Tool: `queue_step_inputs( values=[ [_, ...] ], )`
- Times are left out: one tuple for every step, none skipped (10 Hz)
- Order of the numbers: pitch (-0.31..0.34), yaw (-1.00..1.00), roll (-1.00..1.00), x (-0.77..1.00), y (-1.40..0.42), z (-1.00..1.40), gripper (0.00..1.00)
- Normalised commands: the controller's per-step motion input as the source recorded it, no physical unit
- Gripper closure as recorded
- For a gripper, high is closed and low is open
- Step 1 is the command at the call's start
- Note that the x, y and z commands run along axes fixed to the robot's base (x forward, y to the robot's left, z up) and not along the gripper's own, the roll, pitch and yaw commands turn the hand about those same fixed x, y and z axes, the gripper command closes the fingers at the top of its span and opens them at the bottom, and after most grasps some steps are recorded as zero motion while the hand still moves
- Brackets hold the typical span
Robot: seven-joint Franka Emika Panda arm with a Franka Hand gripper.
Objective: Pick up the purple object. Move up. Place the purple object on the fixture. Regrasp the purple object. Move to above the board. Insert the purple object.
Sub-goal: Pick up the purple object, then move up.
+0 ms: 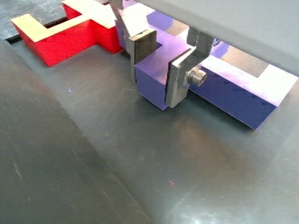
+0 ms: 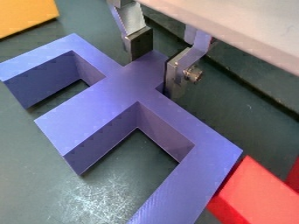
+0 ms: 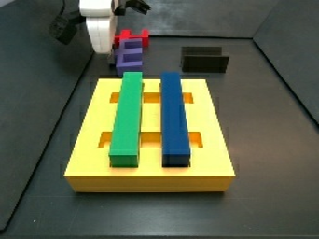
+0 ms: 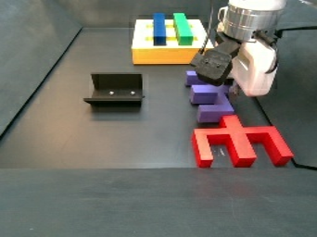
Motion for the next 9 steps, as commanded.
queue_step_inputs(
  values=[
    [0.0, 0.0, 0.0, 0.0, 0.0, 0.0, 1.0],
    [0.0, 0.0, 0.0, 0.0, 0.0, 0.0, 1.0],
    [0.0, 0.0, 0.0, 0.0, 0.0, 0.0, 1.0],
    [0.0, 0.0, 0.0, 0.0, 0.0, 0.0, 1.0],
    [0.0, 0.0, 0.0, 0.0, 0.0, 0.0, 1.0],
    [0.0, 0.0, 0.0, 0.0, 0.0, 0.0, 1.0],
    [0.0, 0.0, 0.0, 0.0, 0.0, 0.83, 1.0],
    [0.03, -0.03, -0.01, -0.08, -0.02, 0.81, 1.0],
    [0.046, -0.03, 0.0, -0.11, -0.01, 0.66, 1.0]
  ],
)
